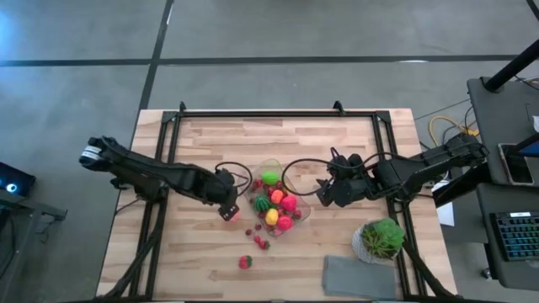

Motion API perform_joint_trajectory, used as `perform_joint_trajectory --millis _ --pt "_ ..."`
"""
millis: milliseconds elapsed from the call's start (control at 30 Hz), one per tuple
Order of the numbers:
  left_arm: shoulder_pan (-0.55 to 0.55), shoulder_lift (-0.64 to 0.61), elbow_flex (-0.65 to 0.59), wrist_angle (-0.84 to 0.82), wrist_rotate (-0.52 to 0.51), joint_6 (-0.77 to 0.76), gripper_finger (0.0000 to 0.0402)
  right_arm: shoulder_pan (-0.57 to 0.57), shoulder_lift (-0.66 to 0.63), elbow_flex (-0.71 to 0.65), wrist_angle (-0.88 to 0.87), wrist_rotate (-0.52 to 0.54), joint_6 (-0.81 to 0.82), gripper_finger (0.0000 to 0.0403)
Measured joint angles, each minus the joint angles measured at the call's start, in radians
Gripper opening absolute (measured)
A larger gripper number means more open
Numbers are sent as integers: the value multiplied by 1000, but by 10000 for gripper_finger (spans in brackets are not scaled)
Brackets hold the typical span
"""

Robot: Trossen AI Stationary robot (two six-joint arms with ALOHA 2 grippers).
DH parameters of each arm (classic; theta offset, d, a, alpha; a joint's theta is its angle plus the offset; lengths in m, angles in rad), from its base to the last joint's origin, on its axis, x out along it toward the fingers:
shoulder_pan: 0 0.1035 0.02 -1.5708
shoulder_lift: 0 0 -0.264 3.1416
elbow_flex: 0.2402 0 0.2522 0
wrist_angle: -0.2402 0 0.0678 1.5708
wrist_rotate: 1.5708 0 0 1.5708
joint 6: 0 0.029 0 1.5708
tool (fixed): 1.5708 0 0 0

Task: Pick and placing Produce into tupperware
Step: Put the pink peach into the transparent bin

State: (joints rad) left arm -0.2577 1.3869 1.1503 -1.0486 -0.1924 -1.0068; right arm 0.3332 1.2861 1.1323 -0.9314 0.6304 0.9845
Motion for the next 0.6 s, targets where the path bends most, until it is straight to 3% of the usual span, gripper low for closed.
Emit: perform_joint_trajectory --millis 600 --pt "-83 245 5 -29 61 -130 270 0 0 -6 3 -2 3 238"
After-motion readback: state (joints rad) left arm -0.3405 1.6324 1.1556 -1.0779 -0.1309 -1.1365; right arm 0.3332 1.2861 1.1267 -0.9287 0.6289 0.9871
